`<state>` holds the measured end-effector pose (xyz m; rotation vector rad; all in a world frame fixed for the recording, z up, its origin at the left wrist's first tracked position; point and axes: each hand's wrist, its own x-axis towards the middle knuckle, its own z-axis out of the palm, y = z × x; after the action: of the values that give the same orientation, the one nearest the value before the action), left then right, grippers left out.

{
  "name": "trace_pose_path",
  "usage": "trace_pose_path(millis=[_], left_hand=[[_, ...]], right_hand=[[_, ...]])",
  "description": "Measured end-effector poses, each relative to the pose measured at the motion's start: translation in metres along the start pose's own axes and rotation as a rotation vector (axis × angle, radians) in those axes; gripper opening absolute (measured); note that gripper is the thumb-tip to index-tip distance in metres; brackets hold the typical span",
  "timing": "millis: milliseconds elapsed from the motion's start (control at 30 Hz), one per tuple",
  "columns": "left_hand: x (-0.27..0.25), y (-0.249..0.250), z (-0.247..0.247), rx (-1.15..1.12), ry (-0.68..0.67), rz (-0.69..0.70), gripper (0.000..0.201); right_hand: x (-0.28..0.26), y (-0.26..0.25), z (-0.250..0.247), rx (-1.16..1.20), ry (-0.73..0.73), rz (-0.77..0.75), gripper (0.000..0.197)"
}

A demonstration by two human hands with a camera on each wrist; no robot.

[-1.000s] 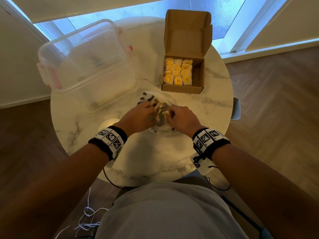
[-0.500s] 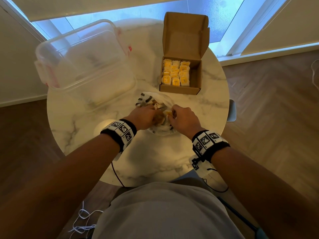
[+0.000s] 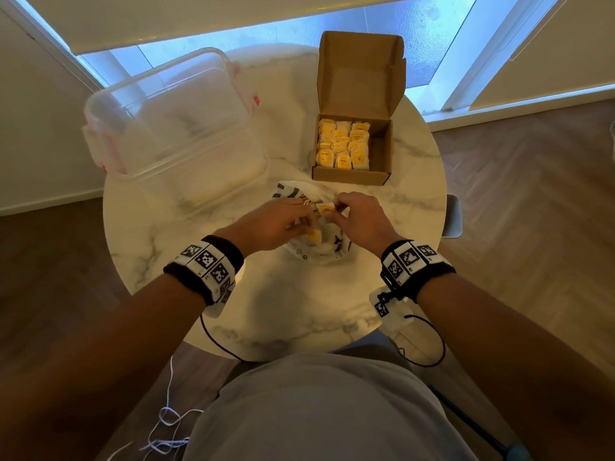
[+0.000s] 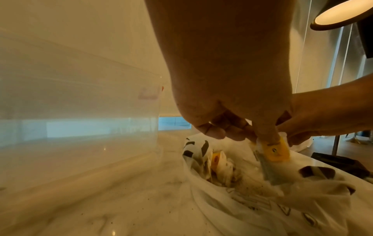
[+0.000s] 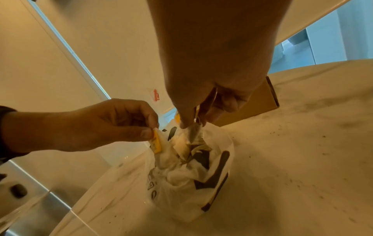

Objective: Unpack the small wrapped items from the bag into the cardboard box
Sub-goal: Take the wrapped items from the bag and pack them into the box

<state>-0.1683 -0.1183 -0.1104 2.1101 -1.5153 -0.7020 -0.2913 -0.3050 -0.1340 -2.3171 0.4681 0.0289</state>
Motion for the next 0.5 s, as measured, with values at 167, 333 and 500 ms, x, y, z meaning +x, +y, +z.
trace_pose_path(millis=[167,333,500], left_hand=[[-0.003,0.006,-0.005,-0.115,0.125,-0.059,0.014],[-0.004,0.01,-0.007,-0.149,0.189,-0.145,0.025],[-0.007,0.013,-0.007,-0.12,0.25,-0.144,0.016]], right_hand=[[0.001,-0.012,-0.007,0.042,-0.066,-0.109,0.012],[-0.002,-0.021,-0.014,0.115,-0.121,-0.146,0.01],[-0.005,-0.025,-0.016,0.156,-0.177,-0.118,0.019]])
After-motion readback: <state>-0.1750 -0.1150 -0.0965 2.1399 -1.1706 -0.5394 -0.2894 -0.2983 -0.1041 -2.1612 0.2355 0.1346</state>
